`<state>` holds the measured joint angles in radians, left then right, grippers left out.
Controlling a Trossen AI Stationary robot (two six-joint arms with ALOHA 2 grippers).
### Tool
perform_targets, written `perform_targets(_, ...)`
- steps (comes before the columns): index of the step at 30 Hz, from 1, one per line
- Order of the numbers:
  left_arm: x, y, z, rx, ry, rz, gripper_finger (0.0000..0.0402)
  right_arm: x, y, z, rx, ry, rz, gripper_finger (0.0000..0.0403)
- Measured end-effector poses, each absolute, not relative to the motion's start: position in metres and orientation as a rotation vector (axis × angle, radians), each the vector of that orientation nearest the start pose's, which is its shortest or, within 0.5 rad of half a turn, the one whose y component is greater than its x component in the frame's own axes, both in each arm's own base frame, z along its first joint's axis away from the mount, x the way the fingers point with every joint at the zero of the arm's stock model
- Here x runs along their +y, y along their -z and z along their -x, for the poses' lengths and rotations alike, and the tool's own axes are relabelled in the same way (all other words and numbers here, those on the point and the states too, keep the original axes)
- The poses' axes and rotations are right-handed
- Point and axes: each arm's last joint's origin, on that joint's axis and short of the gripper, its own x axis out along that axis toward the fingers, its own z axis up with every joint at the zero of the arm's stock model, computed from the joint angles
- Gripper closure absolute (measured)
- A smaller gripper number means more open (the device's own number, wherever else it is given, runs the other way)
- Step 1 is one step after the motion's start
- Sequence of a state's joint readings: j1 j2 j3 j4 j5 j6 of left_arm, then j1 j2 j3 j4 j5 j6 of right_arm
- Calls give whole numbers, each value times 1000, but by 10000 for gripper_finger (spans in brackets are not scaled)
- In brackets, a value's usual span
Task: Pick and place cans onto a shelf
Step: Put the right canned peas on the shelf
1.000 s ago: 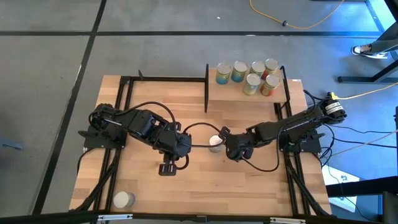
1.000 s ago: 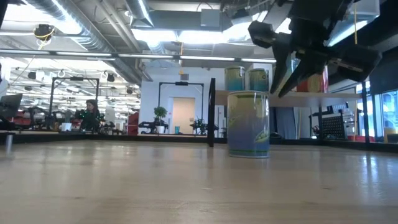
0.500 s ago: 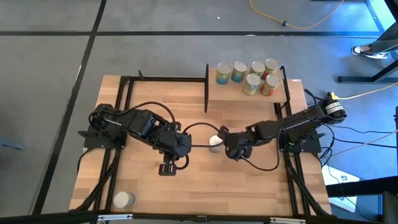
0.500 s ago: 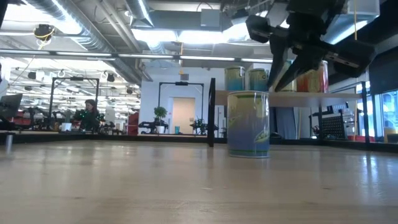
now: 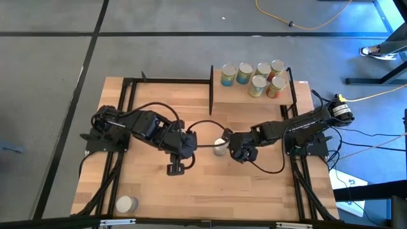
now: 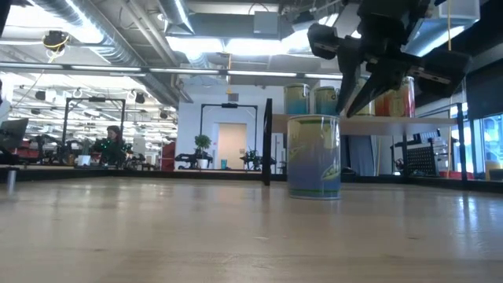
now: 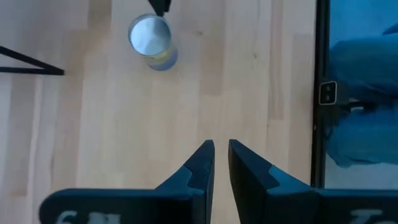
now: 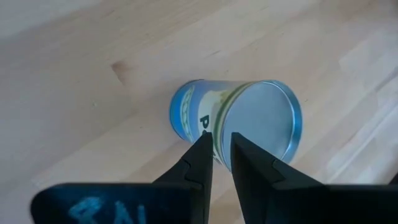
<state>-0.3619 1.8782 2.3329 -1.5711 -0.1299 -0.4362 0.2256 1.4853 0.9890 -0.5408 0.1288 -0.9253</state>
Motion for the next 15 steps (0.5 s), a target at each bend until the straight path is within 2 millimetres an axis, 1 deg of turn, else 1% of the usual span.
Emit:
perform_targets(3, -113, -430, -316, 1097, -49, 120, 360, 62, -217, -286, 924, -564, 1022, 343)
perform_targets(9, -107, -430, -319, 1069, -138, 125, 360, 63, -206, -293, 944, -559, 1033, 343)
perform_targets(15, -107, -430, -319, 1070, -134, 120, 360, 62, -201, -298, 967, -514, 1061, 345)
